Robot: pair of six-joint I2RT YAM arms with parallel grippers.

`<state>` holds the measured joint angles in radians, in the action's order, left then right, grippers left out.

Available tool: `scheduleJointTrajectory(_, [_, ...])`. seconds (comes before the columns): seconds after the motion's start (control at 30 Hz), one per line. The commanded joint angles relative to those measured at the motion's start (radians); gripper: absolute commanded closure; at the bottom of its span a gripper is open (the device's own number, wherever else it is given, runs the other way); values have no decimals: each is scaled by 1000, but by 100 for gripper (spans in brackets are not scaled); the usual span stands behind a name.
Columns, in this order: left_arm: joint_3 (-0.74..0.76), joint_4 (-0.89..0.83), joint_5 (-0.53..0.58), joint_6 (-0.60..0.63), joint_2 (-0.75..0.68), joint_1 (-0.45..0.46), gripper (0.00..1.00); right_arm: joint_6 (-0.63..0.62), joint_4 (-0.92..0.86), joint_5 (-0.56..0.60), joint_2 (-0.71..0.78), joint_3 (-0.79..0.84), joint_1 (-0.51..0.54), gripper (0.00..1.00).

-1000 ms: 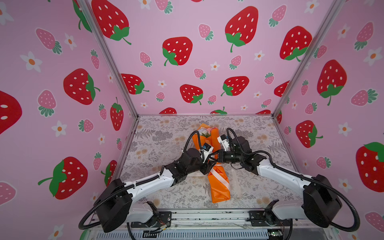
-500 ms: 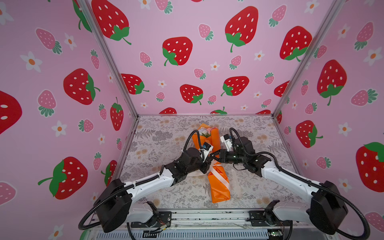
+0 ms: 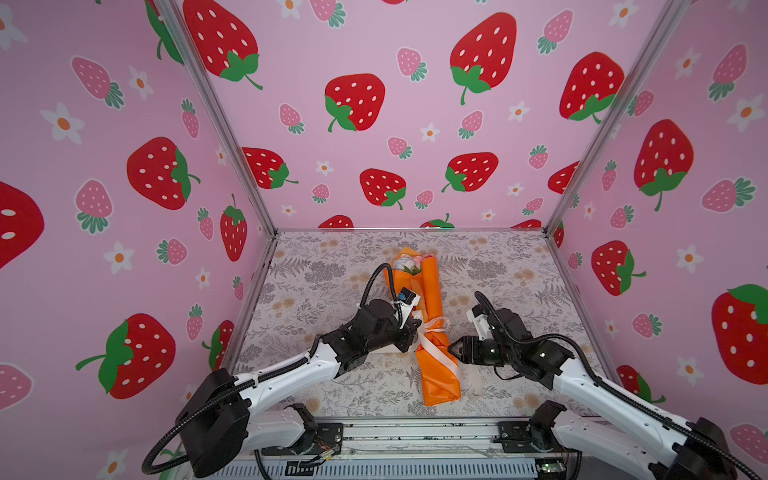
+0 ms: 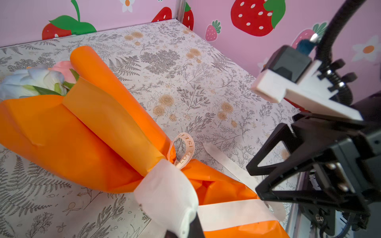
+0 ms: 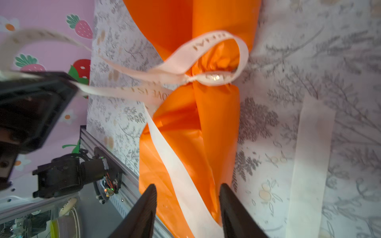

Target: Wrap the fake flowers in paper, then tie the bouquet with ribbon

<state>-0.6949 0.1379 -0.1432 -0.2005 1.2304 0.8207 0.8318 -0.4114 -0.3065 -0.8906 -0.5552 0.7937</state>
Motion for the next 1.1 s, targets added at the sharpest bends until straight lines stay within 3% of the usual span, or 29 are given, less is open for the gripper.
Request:
scheduleJointTrajectory(0.0, [1, -14, -23, -23, 2, 1, 100, 7, -105, -9, 41, 17, 21, 42])
scheduleJointTrajectory(0.27, [-14, -24, -34, -23, 12, 0, 100, -29, -92, -74, 54, 79, 36, 34])
scheduleJointTrajectory(0.37, [-15, -28, -39, -23, 12, 1, 100, -25, -23, -97, 42, 109, 36, 36])
scheduleJointTrajectory(0.67, [-14, -30, -39, -28, 10, 0, 100, -39, -52, -54, 64, 101, 36, 87])
scheduleJointTrajectory(0.73, [-17, -34, -39, -27, 13, 0, 100, -33, -81, -34, 76, 90, 36, 91])
scheduleJointTrajectory(1.07, [15, -33, -14, -55, 2, 1, 100, -88, -231, 88, 23, -87, 36, 91])
